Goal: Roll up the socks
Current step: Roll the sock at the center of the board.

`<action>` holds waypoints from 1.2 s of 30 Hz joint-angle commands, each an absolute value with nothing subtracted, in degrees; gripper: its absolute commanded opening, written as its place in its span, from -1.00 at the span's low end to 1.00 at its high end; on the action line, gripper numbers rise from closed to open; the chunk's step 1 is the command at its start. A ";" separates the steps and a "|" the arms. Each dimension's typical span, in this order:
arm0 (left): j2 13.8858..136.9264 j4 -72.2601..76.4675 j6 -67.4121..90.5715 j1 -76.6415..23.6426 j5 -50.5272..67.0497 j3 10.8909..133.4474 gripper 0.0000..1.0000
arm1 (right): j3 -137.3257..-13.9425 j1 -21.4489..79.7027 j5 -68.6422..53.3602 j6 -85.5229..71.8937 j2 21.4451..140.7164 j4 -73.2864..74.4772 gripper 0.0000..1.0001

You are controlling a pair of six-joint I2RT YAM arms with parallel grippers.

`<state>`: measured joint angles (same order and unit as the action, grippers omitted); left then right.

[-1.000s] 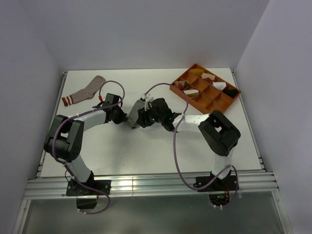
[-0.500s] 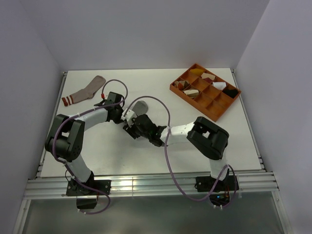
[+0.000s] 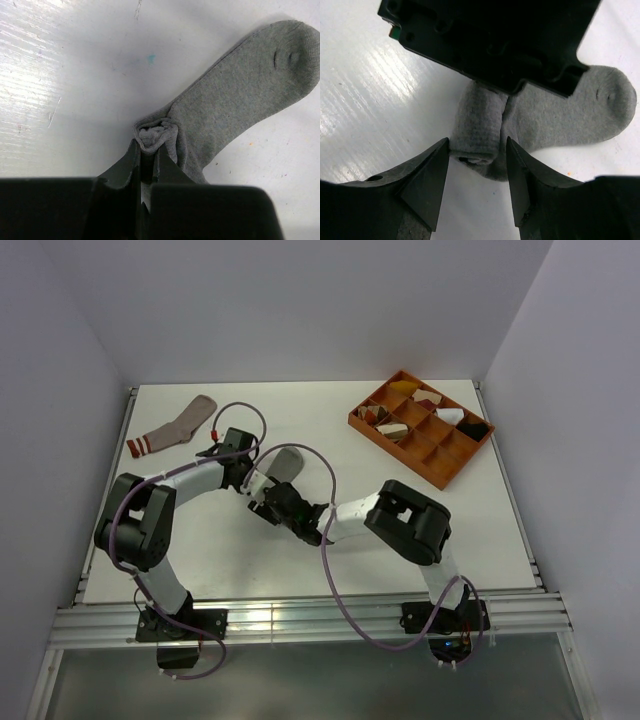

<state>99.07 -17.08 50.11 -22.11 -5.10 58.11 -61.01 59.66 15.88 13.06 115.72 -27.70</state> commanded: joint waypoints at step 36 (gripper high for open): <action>100.37 -21.88 47.99 -23.64 -1.93 57.39 -0.99 | -74.43 46.58 2.02 -13.09 117.85 -11.08 -0.10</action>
<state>99.24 -17.08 49.19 -22.76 -4.10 58.39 -70.46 46.72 2.42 -10.17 115.09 -16.25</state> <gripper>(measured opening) 0.078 0.452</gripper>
